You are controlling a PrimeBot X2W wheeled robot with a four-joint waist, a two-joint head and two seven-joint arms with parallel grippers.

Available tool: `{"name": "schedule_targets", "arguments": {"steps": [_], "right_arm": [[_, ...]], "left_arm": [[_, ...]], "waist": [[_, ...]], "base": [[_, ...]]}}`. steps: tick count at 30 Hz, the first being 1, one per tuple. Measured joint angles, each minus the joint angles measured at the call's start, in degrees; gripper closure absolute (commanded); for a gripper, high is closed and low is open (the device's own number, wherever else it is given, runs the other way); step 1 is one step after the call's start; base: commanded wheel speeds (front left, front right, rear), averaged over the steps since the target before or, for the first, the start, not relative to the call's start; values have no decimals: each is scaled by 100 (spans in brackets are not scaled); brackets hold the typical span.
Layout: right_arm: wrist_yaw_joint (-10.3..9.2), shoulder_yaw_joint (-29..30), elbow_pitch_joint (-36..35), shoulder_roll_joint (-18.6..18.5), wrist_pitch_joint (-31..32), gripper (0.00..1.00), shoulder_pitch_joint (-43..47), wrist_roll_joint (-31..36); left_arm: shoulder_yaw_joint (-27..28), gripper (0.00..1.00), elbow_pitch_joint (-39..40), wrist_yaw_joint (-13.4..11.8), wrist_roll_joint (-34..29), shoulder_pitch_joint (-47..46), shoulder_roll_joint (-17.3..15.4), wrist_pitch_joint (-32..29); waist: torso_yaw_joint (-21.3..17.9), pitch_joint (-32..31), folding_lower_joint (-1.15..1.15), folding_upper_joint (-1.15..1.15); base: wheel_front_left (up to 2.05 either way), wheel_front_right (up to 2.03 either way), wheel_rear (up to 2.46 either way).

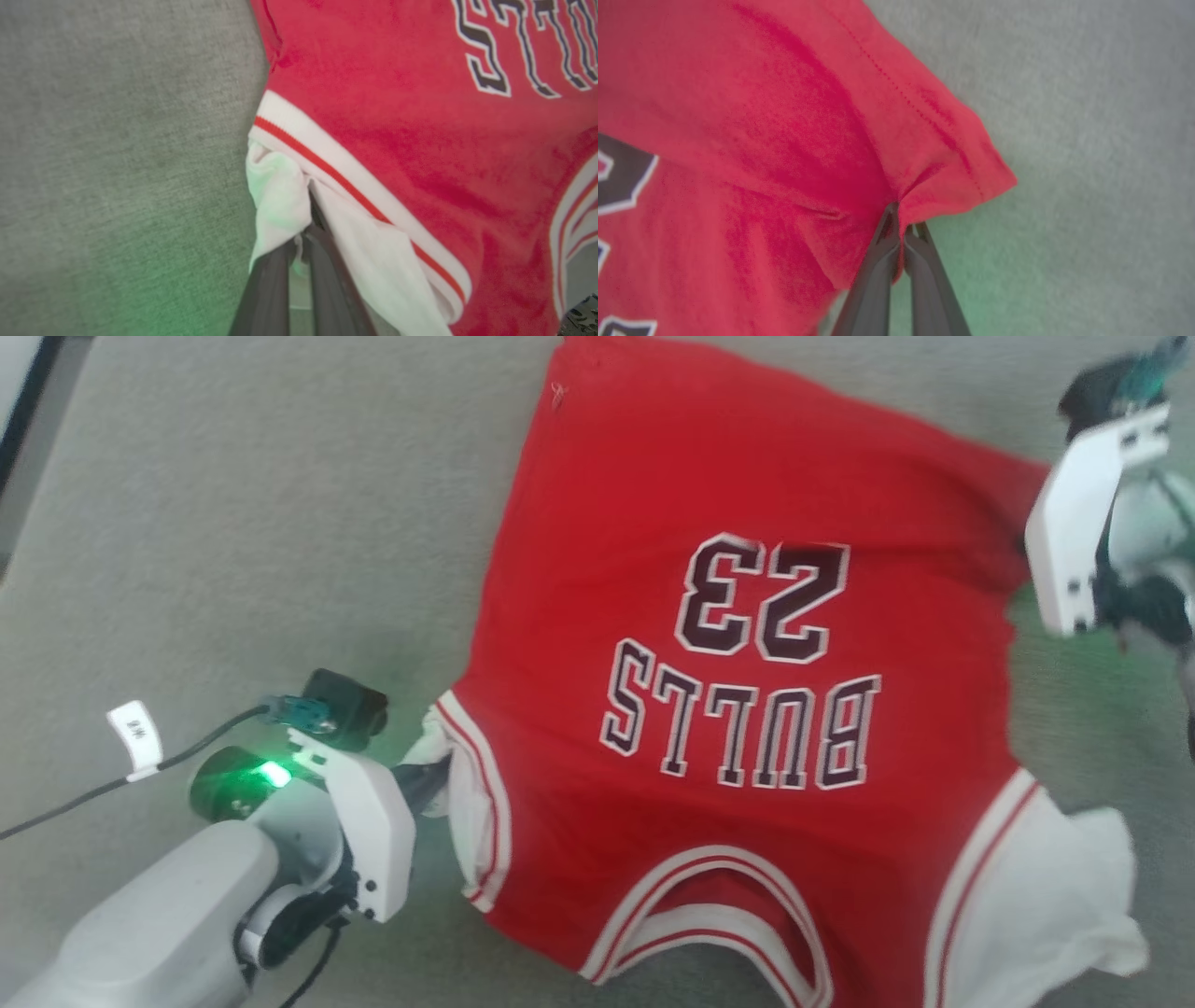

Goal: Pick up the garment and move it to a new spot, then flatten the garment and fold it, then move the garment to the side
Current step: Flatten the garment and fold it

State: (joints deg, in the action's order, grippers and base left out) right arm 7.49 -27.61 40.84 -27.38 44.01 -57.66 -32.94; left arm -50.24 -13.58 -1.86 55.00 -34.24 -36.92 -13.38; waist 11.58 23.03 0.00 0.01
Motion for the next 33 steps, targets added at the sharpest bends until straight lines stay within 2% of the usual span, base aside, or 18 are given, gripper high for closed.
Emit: {"name": "schedule_targets", "arguments": {"steps": [5,10,13,16,19,20,21,22,26,30,33], "right_arm": [[0,-291,-1451,-610,249,100,1055,-786],[0,-105,-2674,-988,539,100,2175,-1192],[0,241,-3242,-1074,691,100,2888,-1283],[0,722,-3639,-1011,749,100,3568,-1238],[0,1174,-3797,-680,684,100,4067,-976],[0,1310,-3804,-554,603,87,4177,-817],[0,1417,-3795,-412,549,64,4251,-683],[0,1495,-3796,-314,515,0,4302,-561],[2,1775,-4100,15,617,0,4495,-319],[-1,2158,-5024,82,922,0,4511,-113],[0,2254,-5414,136,1032,0,4218,-19]], "left_arm": [[77,100,156,-204,64,95,-233,-44],[97,100,347,-353,63,169,-416,-114],[104,100,460,-419,52,173,-457,-164],[110,100,548,-470,53,175,-474,-172],[111,100,580,-499,53,178,-501,-174],[112,100,584,-502,53,178,-501,-172],[111,100,583,-502,53,178,-498,-171],[112,100,582,-502,53,177,-490,-169],[103,100,565,-494,52,176,-479,-169],[98,100,589,-502,52,176,-471,-168],[91,100,620,-502,52,175,-445,-165]], "waist": [[-363,-182,0,0],[-651,-327,0,0],[-758,-386,0,0],[-818,-390,0,-1],[-864,-370,0,0],[-881,-365,0,0],[-895,-364,0,0],[-904,-365,0,0],[-930,-392,0,-1],[-937,-439,0,-1],[-908,-450,0,-1]], "base": [[0,0,0],[0,0,0],[0,0,0],[0,0,0],[0,0,0],[0,0,0],[0,0,0],[0,0,0],[0,0,0],[0,0,0],[0,0,0]]}}
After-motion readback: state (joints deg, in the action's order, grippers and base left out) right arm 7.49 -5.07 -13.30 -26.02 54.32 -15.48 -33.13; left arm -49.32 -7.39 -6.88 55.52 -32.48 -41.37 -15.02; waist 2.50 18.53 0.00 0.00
